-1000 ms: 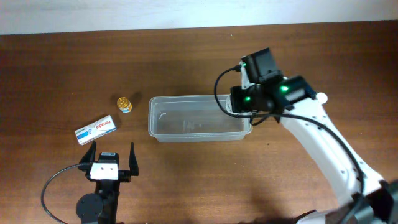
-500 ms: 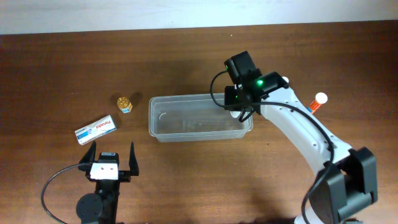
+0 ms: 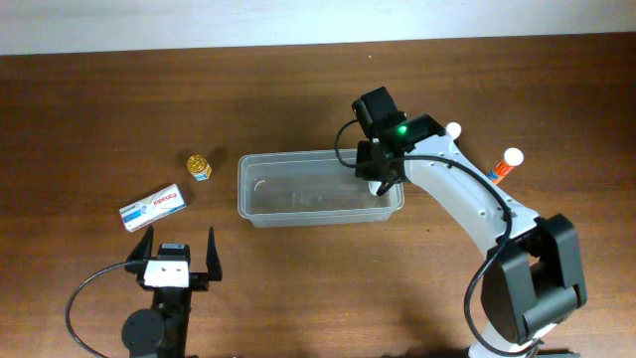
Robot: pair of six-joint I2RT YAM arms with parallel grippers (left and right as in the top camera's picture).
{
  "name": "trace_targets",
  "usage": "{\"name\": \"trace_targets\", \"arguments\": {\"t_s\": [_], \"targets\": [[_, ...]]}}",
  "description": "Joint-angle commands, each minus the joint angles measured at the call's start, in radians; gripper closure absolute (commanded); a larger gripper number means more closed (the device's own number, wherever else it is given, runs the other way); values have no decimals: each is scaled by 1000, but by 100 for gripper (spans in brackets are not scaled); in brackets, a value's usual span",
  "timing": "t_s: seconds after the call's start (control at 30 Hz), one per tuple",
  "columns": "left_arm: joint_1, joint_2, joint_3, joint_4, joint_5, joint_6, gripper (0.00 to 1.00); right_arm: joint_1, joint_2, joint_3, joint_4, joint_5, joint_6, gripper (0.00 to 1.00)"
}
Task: Pack container
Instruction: 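Carry the white bottle left and lower it into the container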
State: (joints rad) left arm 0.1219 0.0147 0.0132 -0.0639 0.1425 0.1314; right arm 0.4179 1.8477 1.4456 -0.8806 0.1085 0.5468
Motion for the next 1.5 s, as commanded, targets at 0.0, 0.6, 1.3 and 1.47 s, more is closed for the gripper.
{"name": "trace_targets", "arguments": {"t_s": [0.0, 0.6, 1.3, 1.47], "targets": [[-1, -9, -5, -4, 0, 13, 1, 7, 6, 24, 7, 27, 12, 85], [-1, -9, -5, -4, 0, 13, 1, 8, 7, 23, 19, 27, 8, 85], [-1, -9, -5, -4, 0, 13, 0, 8, 48, -3, 52, 27, -8, 71], [-1, -9, -5, -4, 0, 13, 1, 7, 56, -3, 53, 27, -15, 67]]}}
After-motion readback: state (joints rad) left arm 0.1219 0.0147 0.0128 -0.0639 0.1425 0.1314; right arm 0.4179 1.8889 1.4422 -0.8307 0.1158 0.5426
